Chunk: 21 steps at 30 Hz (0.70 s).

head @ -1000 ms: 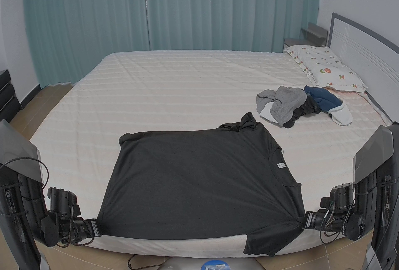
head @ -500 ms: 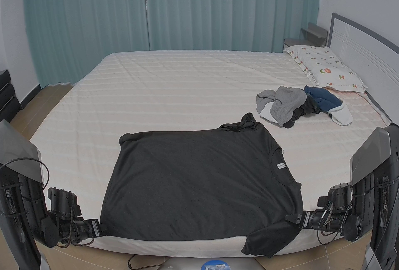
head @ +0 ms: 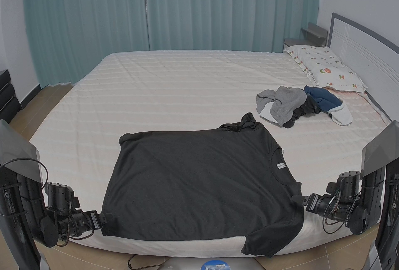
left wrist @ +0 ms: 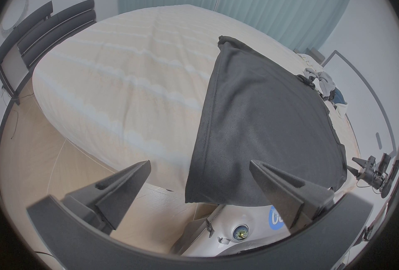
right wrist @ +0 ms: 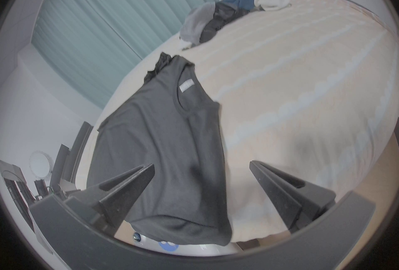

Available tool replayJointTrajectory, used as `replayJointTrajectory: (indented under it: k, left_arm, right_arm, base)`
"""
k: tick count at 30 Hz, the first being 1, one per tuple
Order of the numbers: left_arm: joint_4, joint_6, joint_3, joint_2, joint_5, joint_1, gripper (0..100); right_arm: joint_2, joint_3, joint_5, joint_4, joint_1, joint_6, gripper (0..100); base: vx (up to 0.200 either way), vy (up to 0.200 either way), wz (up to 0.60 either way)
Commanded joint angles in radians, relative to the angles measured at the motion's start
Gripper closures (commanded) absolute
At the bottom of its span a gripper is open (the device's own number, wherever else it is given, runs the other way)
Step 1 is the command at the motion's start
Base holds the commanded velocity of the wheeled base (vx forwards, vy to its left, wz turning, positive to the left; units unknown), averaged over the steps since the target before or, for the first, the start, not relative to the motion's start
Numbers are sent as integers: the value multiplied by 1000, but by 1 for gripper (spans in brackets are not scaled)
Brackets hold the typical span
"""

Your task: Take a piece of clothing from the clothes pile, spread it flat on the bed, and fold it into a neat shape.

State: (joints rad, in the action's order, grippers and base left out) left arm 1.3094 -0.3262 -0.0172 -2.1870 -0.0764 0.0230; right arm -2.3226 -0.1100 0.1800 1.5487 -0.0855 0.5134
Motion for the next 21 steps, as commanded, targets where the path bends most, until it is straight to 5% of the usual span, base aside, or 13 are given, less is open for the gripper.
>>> replayJointTrajectory:
  k: [1, 5, 11, 21]
  left_arm:
    - [4, -2, 16, 12, -2, -2, 0]
    - [4, -40, 8, 13, -2, 0, 0]
    - [44, -62, 10, 6, -2, 0, 0]
    - [74, -165, -18, 6, -23, 0, 0]
  right_arm:
    - [92, -19, 3, 13, 24, 16, 0]
    - [135, -25, 3, 13, 17, 56, 0]
    - [147, -74, 1, 13, -39, 100, 0]
    - [77, -186, -11, 1, -92, 106, 0]
  base:
    - [0, 0, 0]
    - [0, 0, 0]
    - [0, 200, 0]
    - [0, 0, 0]
